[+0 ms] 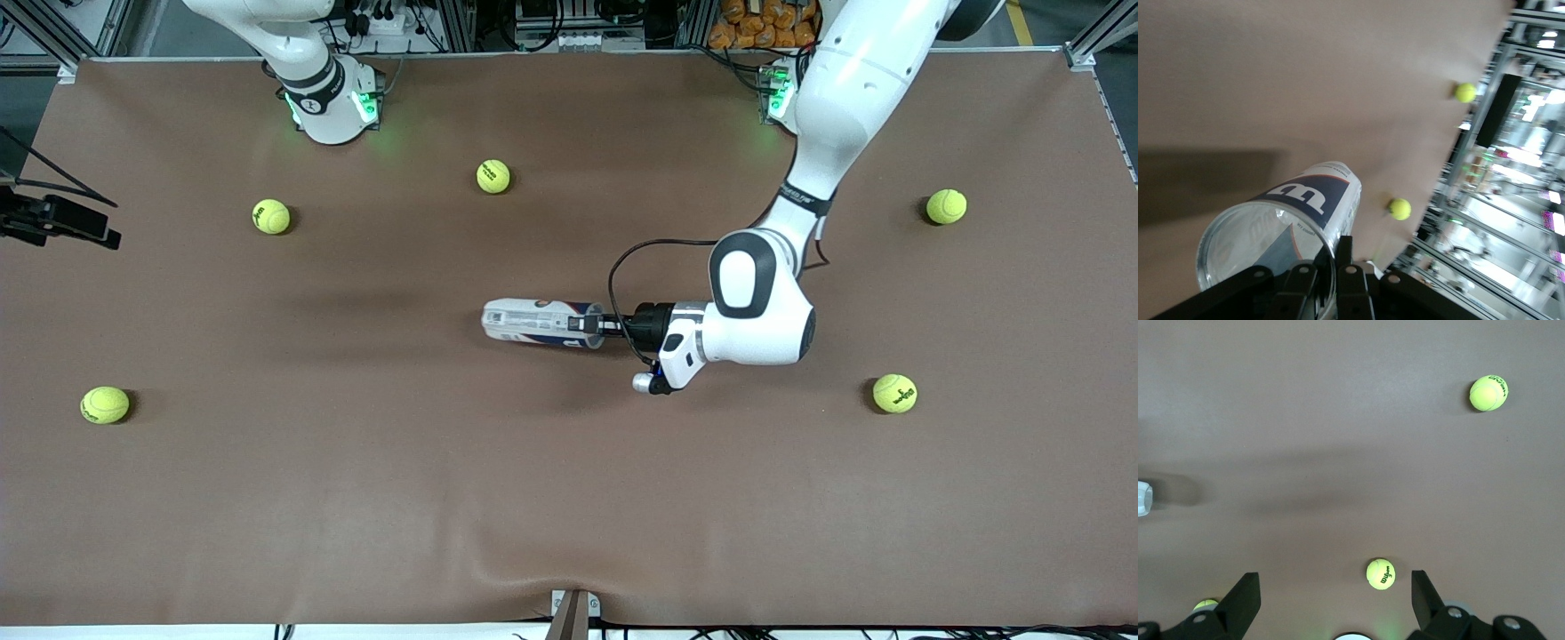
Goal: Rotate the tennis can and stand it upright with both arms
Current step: 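Lift and rotate the can upright with the left gripper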
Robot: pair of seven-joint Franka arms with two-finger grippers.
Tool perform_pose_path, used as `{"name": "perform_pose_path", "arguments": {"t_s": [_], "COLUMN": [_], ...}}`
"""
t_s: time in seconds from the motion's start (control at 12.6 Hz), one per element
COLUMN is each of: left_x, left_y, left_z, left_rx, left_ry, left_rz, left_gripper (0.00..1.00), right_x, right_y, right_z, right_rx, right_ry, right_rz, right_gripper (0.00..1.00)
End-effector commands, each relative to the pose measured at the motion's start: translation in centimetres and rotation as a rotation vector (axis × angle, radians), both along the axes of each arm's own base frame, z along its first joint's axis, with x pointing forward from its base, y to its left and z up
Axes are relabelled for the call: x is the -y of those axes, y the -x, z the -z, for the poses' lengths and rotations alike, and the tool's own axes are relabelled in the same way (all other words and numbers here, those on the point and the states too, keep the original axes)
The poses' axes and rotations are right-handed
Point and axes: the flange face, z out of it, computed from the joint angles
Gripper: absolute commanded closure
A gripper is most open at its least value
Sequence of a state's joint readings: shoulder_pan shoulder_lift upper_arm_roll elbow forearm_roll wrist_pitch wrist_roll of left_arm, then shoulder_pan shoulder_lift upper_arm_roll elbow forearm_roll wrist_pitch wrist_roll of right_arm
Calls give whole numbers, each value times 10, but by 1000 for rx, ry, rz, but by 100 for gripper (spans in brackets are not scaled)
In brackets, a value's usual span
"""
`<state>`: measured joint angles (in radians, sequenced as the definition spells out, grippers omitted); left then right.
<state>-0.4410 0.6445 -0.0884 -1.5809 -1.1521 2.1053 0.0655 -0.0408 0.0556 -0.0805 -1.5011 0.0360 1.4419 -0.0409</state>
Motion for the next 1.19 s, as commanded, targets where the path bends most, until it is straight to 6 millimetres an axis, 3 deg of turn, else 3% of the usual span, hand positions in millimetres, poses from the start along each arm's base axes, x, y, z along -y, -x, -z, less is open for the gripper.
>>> {"name": "perform_pose_path", "arguments": {"t_s": [0.0,0.48,0.72,0.88,1.11], "left_x": [7,41,73,81,110], "left_y": [-13,11,39,55,88], "left_z": [-37,-108,-121,-116,-107], "left_rx": [0,25,6,31,107], "left_ry": [-145,-471,-648,-815,-960], "left_rz": [-16,-81,-76,-96,-80], "left_gripper": [100,100,100,100,100], "right_x": [-2,-2,-10,-8,-8], "right_y": [11,18,35,39,38], "right_z": [-22,-39,-64,-66,-65], "right_rx": [39,31,58,66,66], "right_ry": [-2,5,5,4,6], "right_rz": [20,52,48,46,46], "right_gripper": [0,0,0,0,0]}}
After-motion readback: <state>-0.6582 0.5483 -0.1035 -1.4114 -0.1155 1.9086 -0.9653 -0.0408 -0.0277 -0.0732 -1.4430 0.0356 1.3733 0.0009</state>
